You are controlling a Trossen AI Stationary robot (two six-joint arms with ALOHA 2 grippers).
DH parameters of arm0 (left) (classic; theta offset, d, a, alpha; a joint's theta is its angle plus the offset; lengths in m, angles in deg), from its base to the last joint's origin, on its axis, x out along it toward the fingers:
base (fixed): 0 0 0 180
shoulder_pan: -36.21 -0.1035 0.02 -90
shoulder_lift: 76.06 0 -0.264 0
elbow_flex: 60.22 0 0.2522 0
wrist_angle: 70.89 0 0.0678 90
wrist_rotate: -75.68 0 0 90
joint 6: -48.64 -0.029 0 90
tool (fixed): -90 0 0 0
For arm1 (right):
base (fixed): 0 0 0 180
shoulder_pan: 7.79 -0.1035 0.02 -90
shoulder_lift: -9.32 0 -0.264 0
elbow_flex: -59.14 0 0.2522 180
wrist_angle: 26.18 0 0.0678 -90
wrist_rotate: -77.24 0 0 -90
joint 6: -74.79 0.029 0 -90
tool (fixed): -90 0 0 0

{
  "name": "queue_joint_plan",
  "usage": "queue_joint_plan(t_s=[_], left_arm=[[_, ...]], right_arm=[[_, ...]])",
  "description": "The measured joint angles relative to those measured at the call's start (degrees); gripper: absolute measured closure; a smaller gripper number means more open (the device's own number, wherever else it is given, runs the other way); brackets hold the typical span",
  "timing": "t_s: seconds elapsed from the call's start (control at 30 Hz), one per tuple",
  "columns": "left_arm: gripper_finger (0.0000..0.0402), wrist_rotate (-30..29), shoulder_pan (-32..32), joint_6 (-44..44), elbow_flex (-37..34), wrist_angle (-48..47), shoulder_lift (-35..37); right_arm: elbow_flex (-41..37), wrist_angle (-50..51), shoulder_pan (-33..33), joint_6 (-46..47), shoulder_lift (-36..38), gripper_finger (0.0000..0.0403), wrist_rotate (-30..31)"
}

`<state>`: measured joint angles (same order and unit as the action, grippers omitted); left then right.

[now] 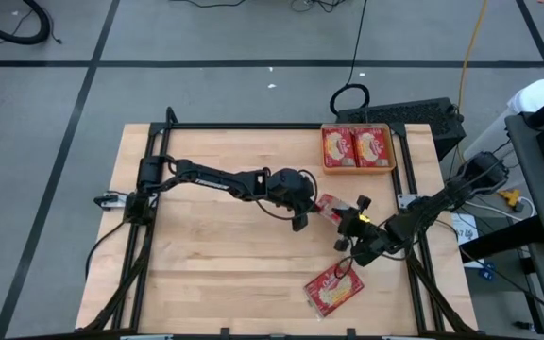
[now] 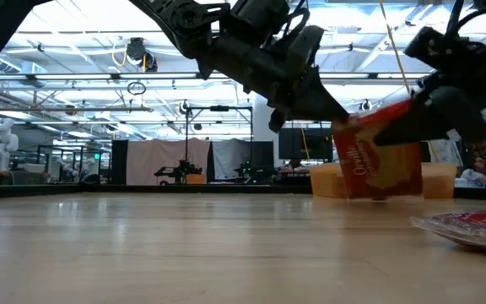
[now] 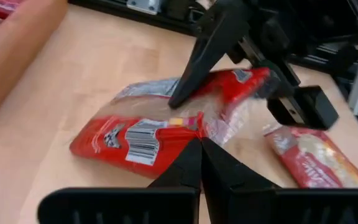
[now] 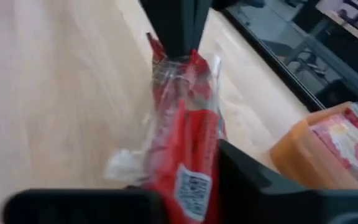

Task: Sort popcorn bags into baskets
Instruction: Put the red popcorn bag into the orange bin

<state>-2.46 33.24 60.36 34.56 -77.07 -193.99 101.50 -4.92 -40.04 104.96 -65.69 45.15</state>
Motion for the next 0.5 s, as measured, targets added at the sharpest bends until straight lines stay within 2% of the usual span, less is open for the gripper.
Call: queue_joint_plan(t_s=[0.13,0.4,0.5], left_arm=[[0.0376,3.42,-0.38,-1.48,0.09,-0.26,0.69],[0.031,3.05,0.24,-8.21,0.11,-6.21,7.28],[0.0291,-1.2,1.15,-8.92,0.09,-11.02,9.08]], right_arm=[[0.0,0.54,0.02,-4.05,4.26,0.0387,-3.99],[0.0,0.76,0.04,-4.22,13.86,0.0354,-5.52],[0.02,0.41,0.04,-4.65,17.6,0.0363,-5.53]])
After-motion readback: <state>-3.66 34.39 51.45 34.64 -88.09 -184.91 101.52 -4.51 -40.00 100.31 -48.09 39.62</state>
